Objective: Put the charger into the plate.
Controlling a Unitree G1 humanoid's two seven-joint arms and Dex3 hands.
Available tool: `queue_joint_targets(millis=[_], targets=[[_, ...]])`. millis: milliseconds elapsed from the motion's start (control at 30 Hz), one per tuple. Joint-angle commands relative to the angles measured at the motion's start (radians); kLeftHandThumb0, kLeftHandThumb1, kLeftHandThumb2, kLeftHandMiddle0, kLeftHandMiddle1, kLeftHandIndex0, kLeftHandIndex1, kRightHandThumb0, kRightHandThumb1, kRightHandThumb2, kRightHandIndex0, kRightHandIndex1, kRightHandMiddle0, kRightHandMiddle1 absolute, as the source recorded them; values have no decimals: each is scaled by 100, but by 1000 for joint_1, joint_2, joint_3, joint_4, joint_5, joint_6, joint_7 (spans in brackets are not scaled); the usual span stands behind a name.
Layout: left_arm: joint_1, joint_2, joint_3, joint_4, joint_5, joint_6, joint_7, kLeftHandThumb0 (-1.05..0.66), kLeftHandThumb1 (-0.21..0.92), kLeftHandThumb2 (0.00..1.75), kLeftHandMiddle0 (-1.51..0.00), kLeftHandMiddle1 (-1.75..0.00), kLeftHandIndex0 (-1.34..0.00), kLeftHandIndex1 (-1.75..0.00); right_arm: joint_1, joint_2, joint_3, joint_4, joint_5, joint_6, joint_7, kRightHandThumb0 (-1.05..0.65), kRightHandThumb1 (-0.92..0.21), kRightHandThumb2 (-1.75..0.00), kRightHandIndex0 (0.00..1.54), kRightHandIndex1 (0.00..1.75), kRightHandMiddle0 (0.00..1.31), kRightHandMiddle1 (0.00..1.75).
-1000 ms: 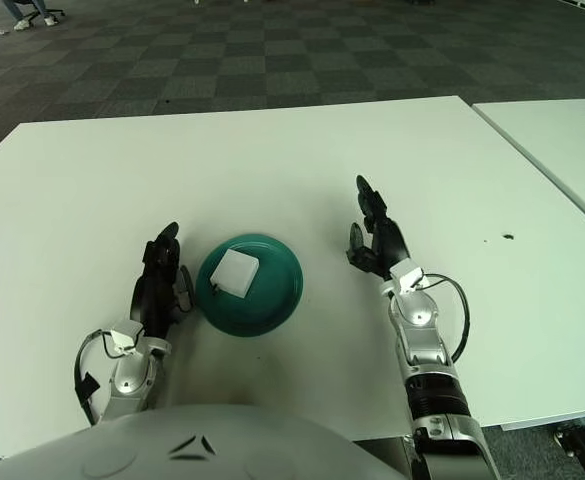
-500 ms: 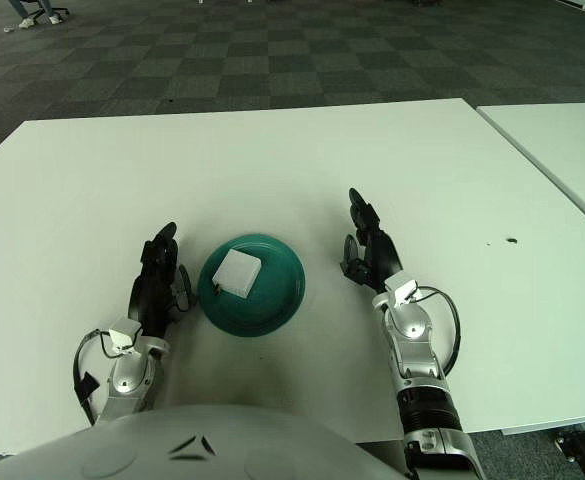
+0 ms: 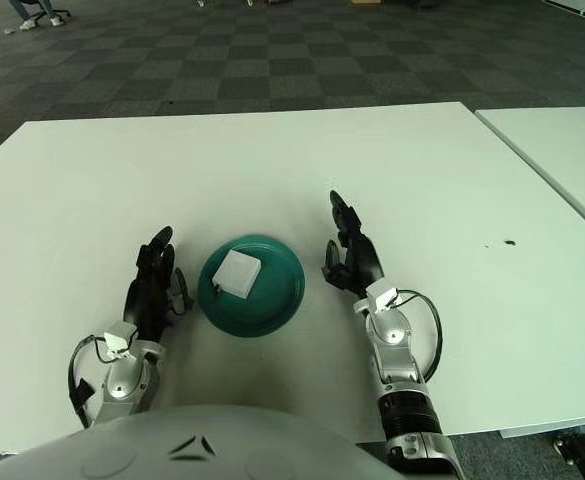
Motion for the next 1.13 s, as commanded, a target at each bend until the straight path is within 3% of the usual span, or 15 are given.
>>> queue_joint_targets(millis=[0,733,933,1100], targets=[[19,8,3,-7,13,32,2,-95,92,108,-14,0,0,-52,64,52,23,82,7,13,0,-105,-92,-104,0,0,0,13],[39,26,15,-80,72,80,15,-99,92,110,-10,-1,0,-44,57,107,18,178,-10,24,-78,-105,-92,-101,0,0,0,9],[27,27,23,-67,76,65,19,-99,92,107,-12,-1,0,-47,52,117,12,203,-17,-1,-104,-105,-92,-100,0,0,3,12],[21,26,27,-59,79,66,22,-98,92,107,-12,0,0,-45,49,115,7,203,-20,-8,-124,-105,-92,-98,0,0,0,25]])
